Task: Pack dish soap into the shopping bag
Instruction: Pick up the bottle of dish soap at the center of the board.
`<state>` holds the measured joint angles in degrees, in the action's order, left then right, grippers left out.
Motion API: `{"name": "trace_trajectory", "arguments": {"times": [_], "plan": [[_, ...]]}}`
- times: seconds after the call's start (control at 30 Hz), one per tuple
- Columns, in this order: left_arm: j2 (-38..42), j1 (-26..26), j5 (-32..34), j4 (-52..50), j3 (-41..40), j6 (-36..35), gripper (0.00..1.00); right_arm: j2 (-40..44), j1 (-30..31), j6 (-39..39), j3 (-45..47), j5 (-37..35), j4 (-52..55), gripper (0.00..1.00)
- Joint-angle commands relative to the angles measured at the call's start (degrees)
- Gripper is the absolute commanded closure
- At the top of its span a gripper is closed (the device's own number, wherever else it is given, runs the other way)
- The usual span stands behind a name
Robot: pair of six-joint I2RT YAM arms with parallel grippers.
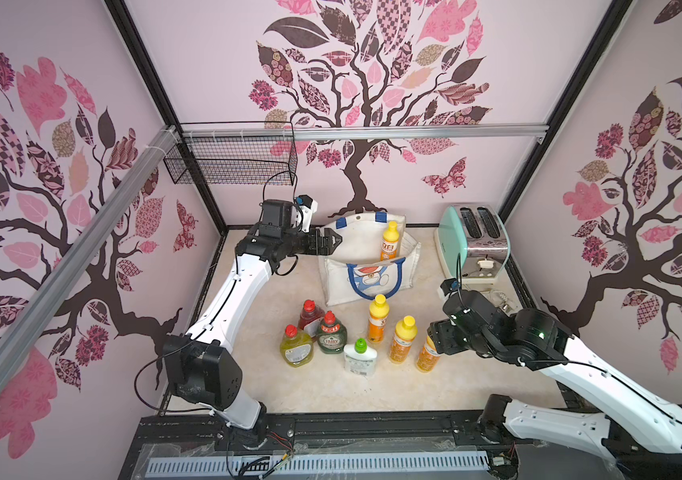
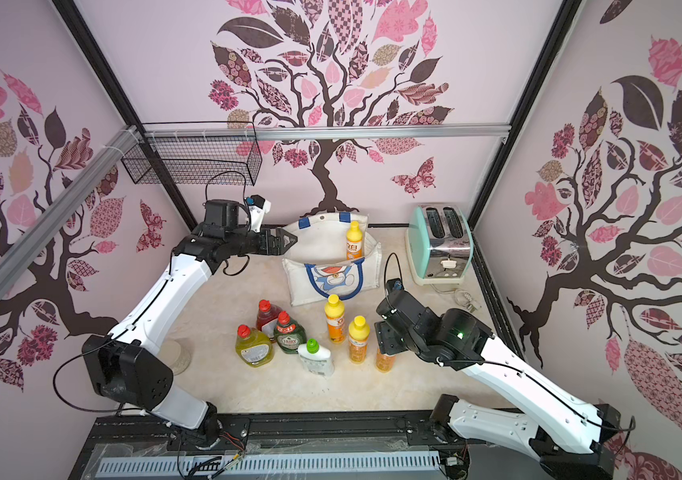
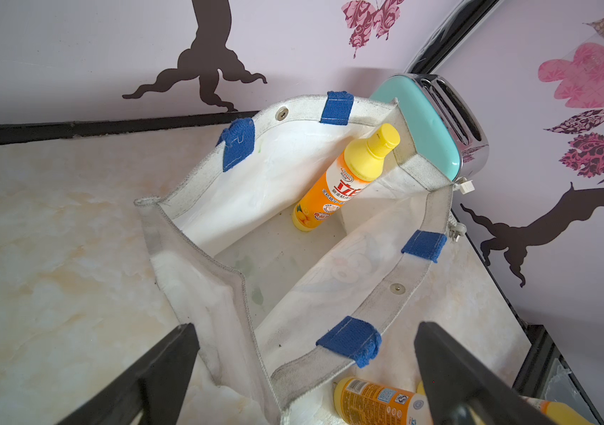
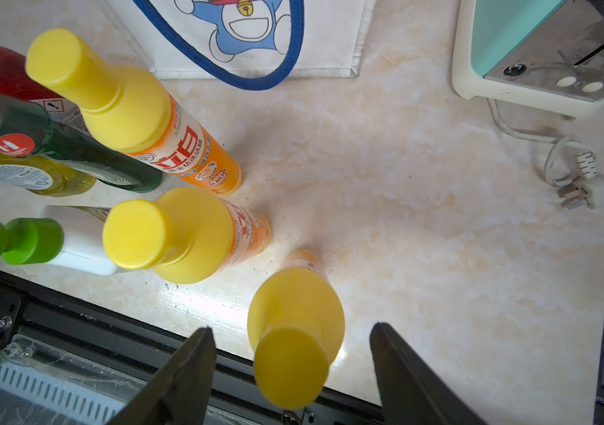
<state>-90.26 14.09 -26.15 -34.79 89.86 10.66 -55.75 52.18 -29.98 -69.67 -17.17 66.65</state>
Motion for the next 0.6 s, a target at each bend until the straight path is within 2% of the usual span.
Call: {"name": "trace_trajectory", "arguments": {"times": [0.0, 0.57], "plan": [[-0.1, 0.2, -0.2, 0.5, -0.1, -0.3, 0.02, -0.1, 0.2, -0.6, 0.7, 0.4, 0.6, 0.32], [0.0, 0.2, -0.3, 0.7, -0.3, -0.2, 0.02, 1.2, 0.2, -0.8, 3.9, 0.4, -1.9, 0.49]]}}
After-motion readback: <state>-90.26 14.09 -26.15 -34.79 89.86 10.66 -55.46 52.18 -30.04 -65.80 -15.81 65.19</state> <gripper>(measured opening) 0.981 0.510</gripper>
